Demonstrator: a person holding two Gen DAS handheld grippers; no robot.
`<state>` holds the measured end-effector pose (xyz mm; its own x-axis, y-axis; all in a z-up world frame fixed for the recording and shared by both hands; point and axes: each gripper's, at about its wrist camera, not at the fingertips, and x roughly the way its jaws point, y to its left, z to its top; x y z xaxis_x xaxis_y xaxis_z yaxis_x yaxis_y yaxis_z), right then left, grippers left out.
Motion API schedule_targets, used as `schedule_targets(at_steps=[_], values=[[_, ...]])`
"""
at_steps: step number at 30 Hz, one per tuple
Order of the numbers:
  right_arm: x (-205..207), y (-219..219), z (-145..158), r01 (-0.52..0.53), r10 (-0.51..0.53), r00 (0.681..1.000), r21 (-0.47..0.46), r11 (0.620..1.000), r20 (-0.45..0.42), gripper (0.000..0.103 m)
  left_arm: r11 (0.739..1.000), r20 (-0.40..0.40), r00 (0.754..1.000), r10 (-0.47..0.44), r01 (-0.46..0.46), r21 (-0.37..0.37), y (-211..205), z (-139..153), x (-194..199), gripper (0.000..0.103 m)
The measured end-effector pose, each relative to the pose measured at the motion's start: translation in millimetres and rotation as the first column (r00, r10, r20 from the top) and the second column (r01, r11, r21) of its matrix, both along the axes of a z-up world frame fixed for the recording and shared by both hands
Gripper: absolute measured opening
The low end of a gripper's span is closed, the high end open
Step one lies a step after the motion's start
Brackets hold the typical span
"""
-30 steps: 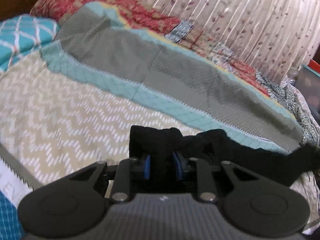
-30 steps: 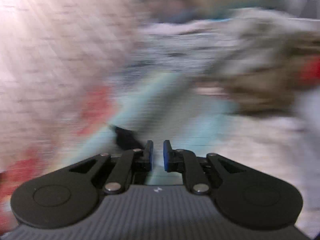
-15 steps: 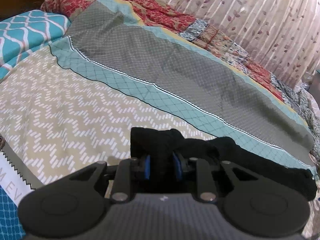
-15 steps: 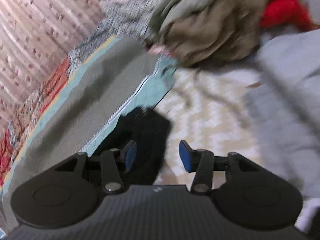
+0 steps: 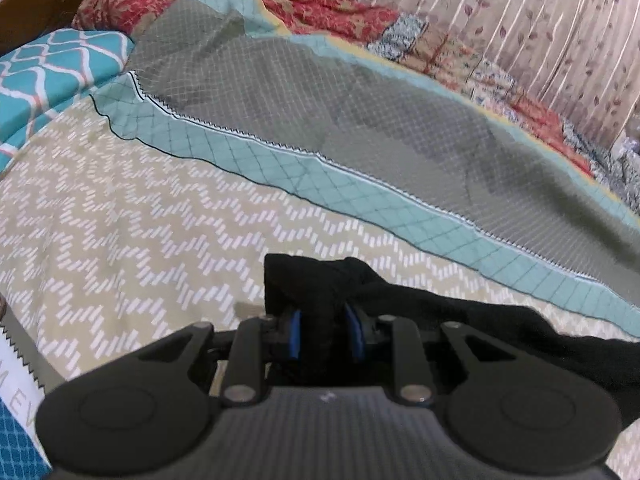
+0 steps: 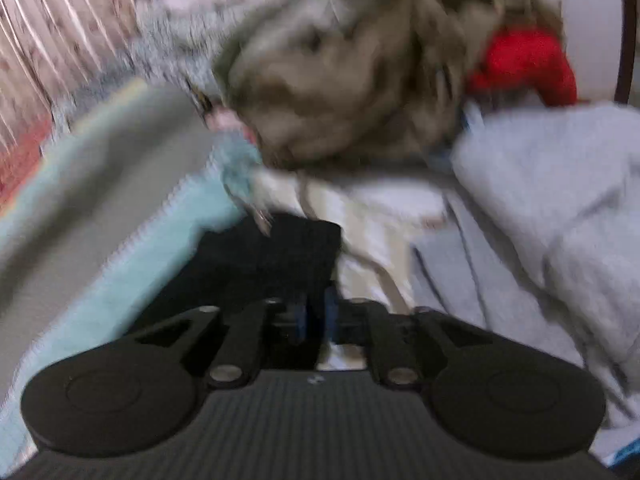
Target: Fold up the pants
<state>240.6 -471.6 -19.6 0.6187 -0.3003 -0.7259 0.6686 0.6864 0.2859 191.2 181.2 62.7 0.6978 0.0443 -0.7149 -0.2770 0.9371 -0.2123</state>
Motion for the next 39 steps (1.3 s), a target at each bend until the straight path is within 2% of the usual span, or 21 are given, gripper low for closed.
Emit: schedule_targets(at_steps=[1,2,4,6,9,10,13,18,20,21,22,24,26,29,33,39], values=[[-10,1,6,0.021,-0.02,1.0,-0.029,0.999,0.019,0.047,1.0,0.0,1.0,-0.002,0.002,-0.008,1,-1,2,0.023],[-18,1,12,0.045,-0.043,0.998,-0.059,0.997,0.042,0.051,1.0,0.002,1.0,-0.003,0.003,-0.012,1,-1,3,0.025],[-27,4,25,0.047,-0.04,0.995,-0.086,0.995,0.088,0.051,1.0,0.002,1.0,-0.005,0.005,-0.009,0,-1,6,0.031],[-21,8,34,-0.023,0.029,0.994,-0.054,0.998,0.105,0.051,1.0,0.005,1.0,-0.018,0.018,-0.004,-2,-2,8,0.031],[9,17,48,-0.139,0.137,0.984,0.008,0.99,0.112,0.051,1.0,0.018,0.999,-0.028,0.028,-0.001,-3,-2,7,0.03],[25,19,50,-0.166,0.161,0.982,0.036,0.986,0.103,0.051,1.0,0.027,0.999,-0.029,0.029,-0.003,-5,-1,5,0.028],[63,24,49,-0.16,0.154,0.986,0.104,0.982,0.06,0.05,1.0,0.045,0.999,-0.025,0.026,-0.007,-5,1,-1,0.025],[128,25,22,-0.07,0.079,0.99,0.071,0.995,-0.121,0.052,1.0,0.086,0.996,0.004,-0.004,0.0,-5,9,-19,0.023],[137,26,8,-0.06,0.068,0.983,0.052,0.997,-0.17,0.052,1.0,0.097,0.995,0.025,-0.024,-0.006,-3,11,-27,0.022],[138,29,2,-0.057,0.064,0.98,0.038,0.998,-0.19,0.043,1.0,0.097,0.995,0.031,-0.03,-0.008,-2,11,-29,0.022],[135,33,0,-0.048,0.046,0.979,-0.003,0.999,-0.197,0.025,0.999,0.096,0.995,0.034,-0.033,-0.011,-1,12,-31,0.022],[129,33,2,-0.064,0.061,0.984,-0.01,0.998,-0.169,0.011,0.999,0.093,0.995,0.032,-0.031,-0.01,-1,13,-33,0.022],[117,28,11,-0.057,0.056,0.992,-0.006,0.998,-0.11,0.009,0.999,0.095,0.995,0.036,-0.036,-0.007,-1,17,-33,0.022],[86,19,40,-0.048,0.044,0.997,0.057,0.997,0.07,0.008,0.998,0.114,0.992,0.054,-0.049,-0.042,1,27,-40,0.022],[24,-5,80,-0.095,0.049,0.961,0.157,0.983,0.272,0.008,0.995,0.159,0.985,0.06,-0.047,-0.083,4,46,-60,0.022],[-93,-41,109,-0.165,0.019,0.896,0.292,0.942,0.444,0.008,0.977,0.189,0.977,0.099,-0.059,-0.206,17,59,-111,0.022]])
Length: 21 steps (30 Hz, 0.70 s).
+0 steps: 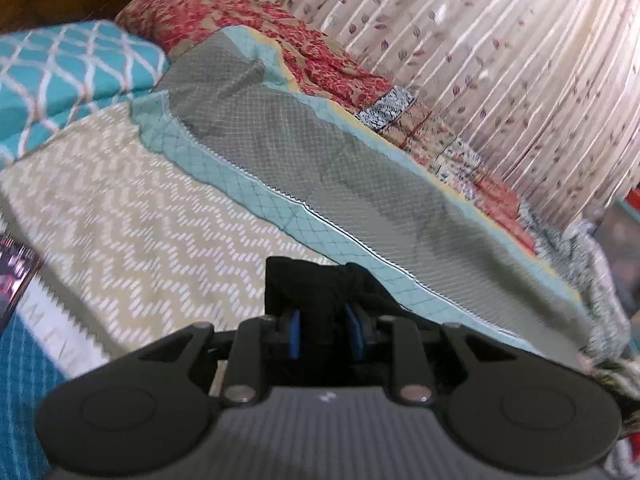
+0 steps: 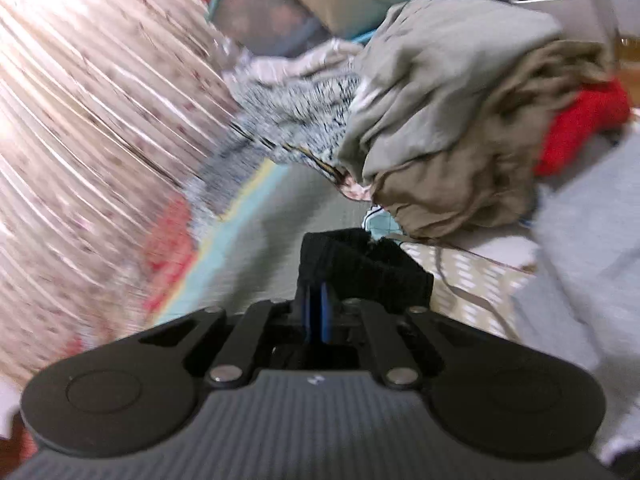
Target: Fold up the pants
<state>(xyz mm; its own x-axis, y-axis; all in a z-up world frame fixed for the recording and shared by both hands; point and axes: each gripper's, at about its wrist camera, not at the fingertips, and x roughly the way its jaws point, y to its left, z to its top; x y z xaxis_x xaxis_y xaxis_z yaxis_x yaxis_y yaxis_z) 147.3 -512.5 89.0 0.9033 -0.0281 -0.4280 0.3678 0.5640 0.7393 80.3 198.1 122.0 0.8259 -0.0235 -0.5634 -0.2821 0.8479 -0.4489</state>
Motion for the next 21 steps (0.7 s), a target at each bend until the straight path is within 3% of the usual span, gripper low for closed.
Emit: schedule_targets(at_steps=[7,11,12,14,16,19,20,21], values=[[-161,-24,-21,0.021,-0.03,0.997,0.123,0.992,0.074,0.007,0.998,0.006,1.0,0.004,-0.004,-0.065,10,-4,-84,0.022],[-228,-31,-60,0.037,-0.046,0.998,0.17,0.985,0.049,0.007,0.997,-0.011,1.0,-0.014,0.013,-0.073,7,-15,-130,0.022],[-238,-30,-73,0.046,-0.051,0.999,0.186,0.981,0.02,0.007,0.997,-0.031,0.999,-0.019,0.016,-0.07,7,-21,-138,0.024],[-247,-29,-104,0.08,-0.064,0.995,0.212,0.974,-0.08,0.011,0.997,-0.11,0.994,-0.01,0.002,-0.073,6,-38,-148,0.04],[-254,-31,-133,0.158,-0.112,0.975,0.24,0.958,-0.193,0.012,0.994,-0.174,0.985,0.003,-0.022,-0.107,10,-53,-157,0.048],[-268,-35,-149,0.216,-0.172,0.972,0.333,0.918,-0.157,0.016,0.983,-0.183,0.983,0.035,-0.067,-0.173,24,-55,-168,0.059],[-270,-35,-146,0.214,-0.178,0.975,0.333,0.918,-0.133,0.021,0.98,-0.174,0.984,0.037,-0.071,-0.188,27,-53,-171,0.06],[-271,-34,-140,0.207,-0.179,0.977,0.315,0.926,-0.114,0.033,0.977,-0.165,0.986,0.036,-0.07,-0.201,31,-50,-171,0.061]])
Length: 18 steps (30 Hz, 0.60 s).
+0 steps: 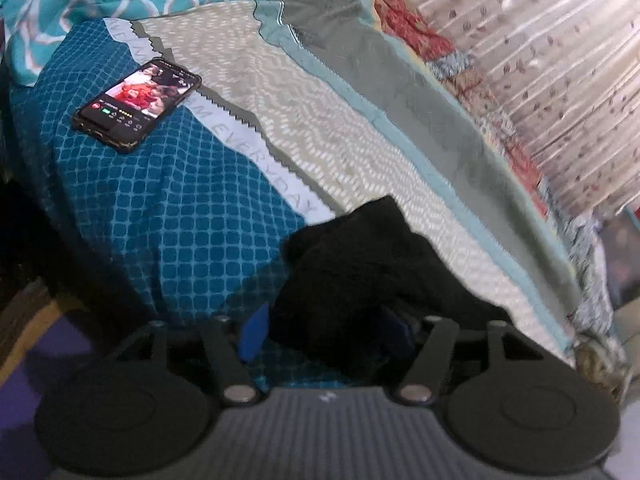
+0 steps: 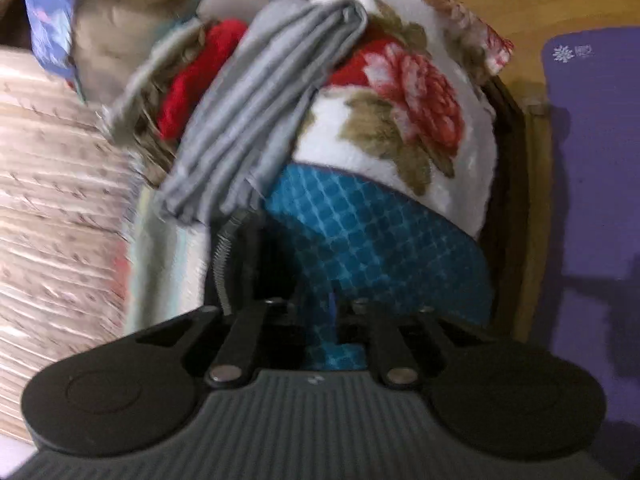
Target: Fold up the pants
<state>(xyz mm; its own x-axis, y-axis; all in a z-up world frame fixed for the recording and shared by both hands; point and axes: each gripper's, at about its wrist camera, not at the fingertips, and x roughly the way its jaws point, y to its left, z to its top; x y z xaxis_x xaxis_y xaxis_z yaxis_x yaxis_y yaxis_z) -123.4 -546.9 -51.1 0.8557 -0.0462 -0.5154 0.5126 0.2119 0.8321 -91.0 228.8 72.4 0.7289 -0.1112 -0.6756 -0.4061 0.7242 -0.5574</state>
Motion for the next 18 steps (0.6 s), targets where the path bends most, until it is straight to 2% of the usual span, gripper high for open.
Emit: schedule_targets(at_steps=[1,4,8,11,13,16,18], values=[[-2,-1,6,-0.005,0.005,1.0,-0.034,0.999,0.011,0.038,1.0,0.008,1.0,0.001,-0.001,-0.006,1,3,1,0.064],[-2,0,24,-0.024,0.029,0.999,-0.123,0.992,0.04,0.038,1.0,0.036,0.999,0.026,-0.026,0.002,0,11,0,0.077],[1,9,40,-0.064,0.073,0.997,-0.226,0.972,0.035,0.038,0.995,0.082,0.993,0.085,-0.089,0.053,11,27,-2,0.077],[7,18,45,-0.126,0.138,0.99,-0.278,0.952,0.023,0.038,0.99,0.096,0.988,0.124,-0.13,0.058,28,37,3,0.077],[13,26,46,-0.171,0.186,0.982,-0.283,0.944,0.027,0.038,0.99,0.094,0.991,0.099,-0.107,0.089,30,43,15,0.078],[30,45,46,-0.242,0.257,0.966,-0.276,0.93,0.019,0.038,0.99,0.088,0.996,-0.011,-0.002,0.141,23,43,42,0.087],[40,62,48,-0.286,0.3,0.954,-0.271,0.919,0.012,0.038,0.983,0.067,0.994,-0.083,0.07,0.169,14,36,62,0.088]])
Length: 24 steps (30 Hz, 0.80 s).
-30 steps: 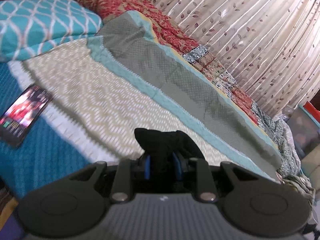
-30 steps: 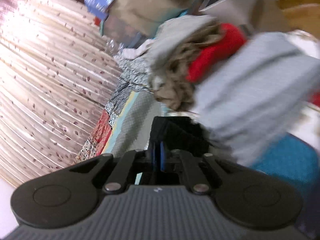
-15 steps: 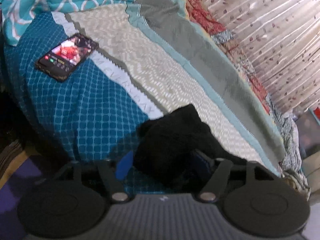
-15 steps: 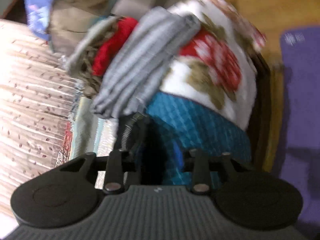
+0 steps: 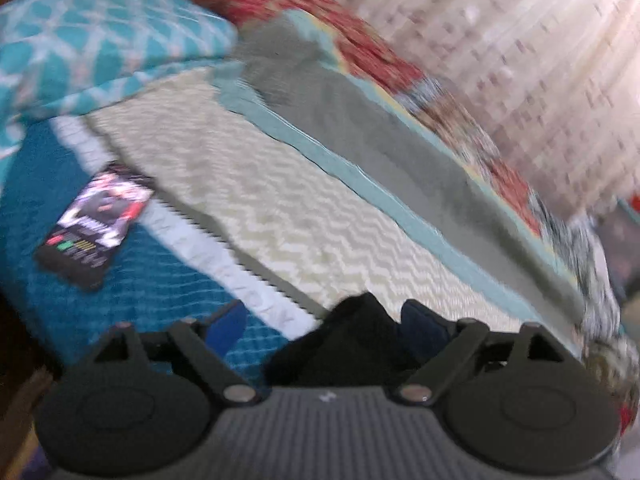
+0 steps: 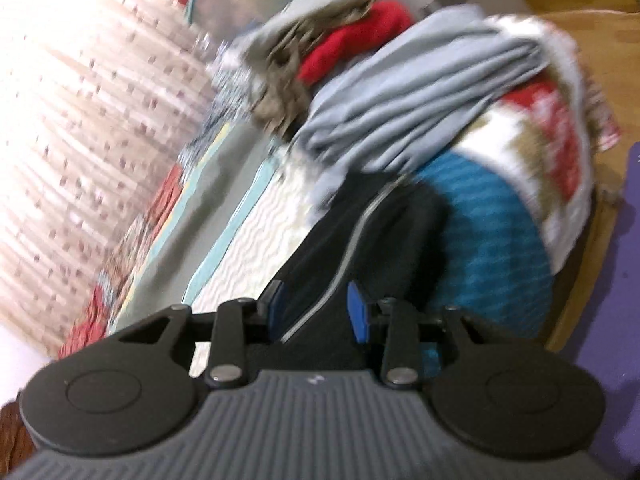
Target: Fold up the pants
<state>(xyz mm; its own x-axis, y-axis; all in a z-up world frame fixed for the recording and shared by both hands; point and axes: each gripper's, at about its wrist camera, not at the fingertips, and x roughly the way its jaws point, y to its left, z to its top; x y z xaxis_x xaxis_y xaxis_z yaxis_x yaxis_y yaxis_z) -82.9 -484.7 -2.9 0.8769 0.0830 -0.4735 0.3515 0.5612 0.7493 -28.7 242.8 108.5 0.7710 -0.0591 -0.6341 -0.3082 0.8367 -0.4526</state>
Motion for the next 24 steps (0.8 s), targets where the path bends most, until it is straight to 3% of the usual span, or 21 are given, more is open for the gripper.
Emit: schedule_targets(at_steps=[3,6,7,8,9,10,11,13,15,16,18,20,21,23,24], values=[[15,30,6,-0.075,0.074,0.997,-0.009,0.997,-0.013,0.038,0.994,-0.052,0.993,-0.103,0.105,0.026,-16,-17,30,0.088],[27,55,11,-0.136,0.135,0.99,-0.033,0.99,-0.036,0.038,0.974,-0.091,0.972,-0.217,0.222,0.048,-39,-32,55,0.084],[32,64,12,-0.15,0.148,0.988,-0.039,0.988,-0.047,0.038,0.962,-0.106,0.96,-0.261,0.267,0.053,-48,-36,62,0.068],[37,72,13,-0.165,0.162,0.985,-0.045,0.985,-0.058,0.038,0.95,-0.126,0.949,-0.288,0.3,0.087,-58,-39,68,0.037],[41,79,13,-0.175,0.172,0.983,-0.046,0.983,-0.07,0.038,0.936,-0.141,0.941,-0.306,0.325,0.137,-67,-41,72,0.027],[47,86,11,-0.19,0.186,0.979,-0.045,0.981,-0.087,0.038,0.929,-0.143,0.946,-0.292,0.316,0.193,-73,-41,75,0.009],[52,91,9,-0.206,0.201,0.974,-0.045,0.977,-0.103,0.038,0.93,-0.122,0.955,-0.271,0.293,0.222,-73,-37,76,0.009],[59,102,7,-0.233,0.225,0.965,-0.052,0.971,-0.134,0.038,0.956,-0.021,0.987,-0.156,0.157,0.246,-55,-23,75,0.009],[63,108,5,-0.251,0.24,0.959,-0.053,0.967,-0.151,0.038,0.976,0.056,0.998,-0.024,0.011,0.218,-29,-15,75,0.006],[64,109,4,-0.256,0.245,0.956,-0.049,0.966,-0.16,0.038,0.972,0.056,0.998,0.033,-0.045,0.232,-20,-16,79,0.004],[67,110,0,-0.261,0.25,0.952,-0.042,0.964,-0.176,0.038,0.964,-0.023,0.997,0.068,-0.06,0.257,-13,-31,93,0.003],[72,114,1,-0.27,0.257,0.949,-0.047,0.962,-0.182,0.038,0.977,-0.091,0.994,0.059,-0.039,0.209,-6,-44,95,0.008],[72,116,3,-0.279,0.266,0.948,-0.054,0.959,-0.177,0.038,0.981,-0.087,0.994,0.063,-0.046,0.188,-3,-45,89,0.008],[72,119,8,-0.301,0.287,0.944,-0.069,0.951,-0.161,0.038,0.983,-0.047,0.993,0.111,-0.103,0.149,8,-37,69,0.024],[72,120,9,-0.309,0.295,0.943,-0.072,0.948,-0.155,0.038,0.985,-0.023,0.99,0.138,-0.135,0.11,17,-34,56,0.027]])
